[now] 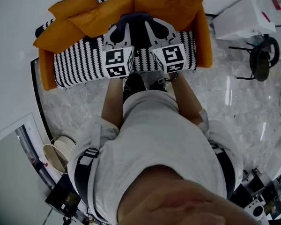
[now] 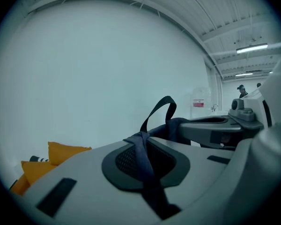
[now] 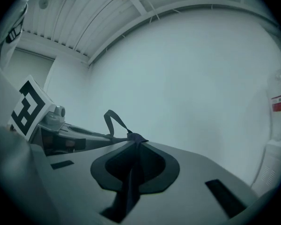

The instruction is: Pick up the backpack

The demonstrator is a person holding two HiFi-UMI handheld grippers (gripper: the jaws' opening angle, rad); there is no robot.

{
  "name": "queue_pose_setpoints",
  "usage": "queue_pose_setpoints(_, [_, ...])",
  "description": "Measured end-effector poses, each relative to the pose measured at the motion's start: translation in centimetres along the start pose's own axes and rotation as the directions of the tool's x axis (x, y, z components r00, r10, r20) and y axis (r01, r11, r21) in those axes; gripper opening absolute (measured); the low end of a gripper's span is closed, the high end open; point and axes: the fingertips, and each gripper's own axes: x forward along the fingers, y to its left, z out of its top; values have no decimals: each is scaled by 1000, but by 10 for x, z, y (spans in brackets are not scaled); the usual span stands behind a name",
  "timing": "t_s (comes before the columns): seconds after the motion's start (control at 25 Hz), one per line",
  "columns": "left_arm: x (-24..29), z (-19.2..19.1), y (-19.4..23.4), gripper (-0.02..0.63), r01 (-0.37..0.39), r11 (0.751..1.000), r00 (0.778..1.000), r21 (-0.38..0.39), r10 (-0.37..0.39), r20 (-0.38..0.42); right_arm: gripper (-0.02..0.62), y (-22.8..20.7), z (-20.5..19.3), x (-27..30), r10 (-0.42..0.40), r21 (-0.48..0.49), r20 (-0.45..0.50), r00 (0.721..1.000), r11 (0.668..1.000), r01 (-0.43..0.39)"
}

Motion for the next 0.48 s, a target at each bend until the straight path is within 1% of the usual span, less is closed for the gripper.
queue_pose_setpoints(0.2, [-14, 22, -20, 29, -9, 1000, 999, 29, 8, 51, 51, -5, 22, -23, -11, -36, 34, 999, 999, 12])
queue_pose_setpoints(0.48, [-34, 21, -49, 29, -1, 1000, 998, 26, -1, 64, 51, -4, 24, -58, -24, -48, 42, 999, 999, 26])
